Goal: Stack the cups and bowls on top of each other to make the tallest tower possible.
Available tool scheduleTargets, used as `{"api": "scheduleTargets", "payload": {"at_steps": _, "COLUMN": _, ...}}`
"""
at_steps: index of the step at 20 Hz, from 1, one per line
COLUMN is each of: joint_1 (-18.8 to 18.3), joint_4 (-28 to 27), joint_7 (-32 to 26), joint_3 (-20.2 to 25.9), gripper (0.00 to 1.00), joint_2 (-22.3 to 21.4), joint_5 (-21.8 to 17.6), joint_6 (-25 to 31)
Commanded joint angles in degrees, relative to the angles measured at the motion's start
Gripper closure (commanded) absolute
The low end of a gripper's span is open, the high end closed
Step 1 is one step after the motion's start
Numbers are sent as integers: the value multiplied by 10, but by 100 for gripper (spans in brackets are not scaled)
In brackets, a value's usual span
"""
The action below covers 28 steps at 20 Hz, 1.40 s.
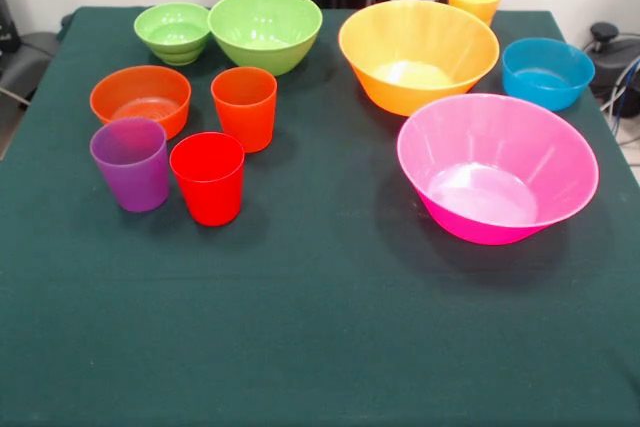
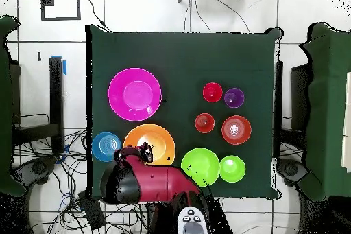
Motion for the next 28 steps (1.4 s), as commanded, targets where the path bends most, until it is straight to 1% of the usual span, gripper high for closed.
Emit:
{"api": "scheduleTargets", "payload": {"at_steps": 1, "joint_1": -14, "joint_4": -9, "joint_7": 54, "joint_3": 50, "gripper": 0, "joint_2": 83, "joint_5": -51, "joint_6": -47}}
{"api": "scheduleTargets", "payload": {"at_steps": 8, "joint_1": -8, "joint_4": -23, "joint_7": 66, "joint_3": 47, "gripper": 0, "joint_2": 109, "joint_5": -60, "joint_6": -68}}
{"api": "scheduleTargets", "payload": {"at_steps": 12, "joint_1": -6, "joint_4": -28, "joint_7": 67, "joint_3": 43, "gripper": 0, "joint_2": 114, "joint_5": -64, "joint_6": -68}}
{"api": "scheduleTargets", "payload": {"at_steps": 16, "joint_1": -8, "joint_4": -28, "joint_7": 68, "joint_3": 46, "gripper": 0, "joint_2": 112, "joint_5": -65, "joint_6": -65}}
{"api": "scheduleTargets", "payload": {"at_steps": 22, "joint_1": 2, "joint_4": -32, "joint_7": 70, "joint_3": 36, "gripper": 0, "joint_2": 108, "joint_5": -64, "joint_6": -60}}
{"api": "scheduleTargets", "payload": {"at_steps": 28, "joint_1": 2, "joint_4": -22, "joint_7": 73, "joint_3": 38, "gripper": 0, "joint_2": 93, "joint_5": -62, "joint_6": -53}}
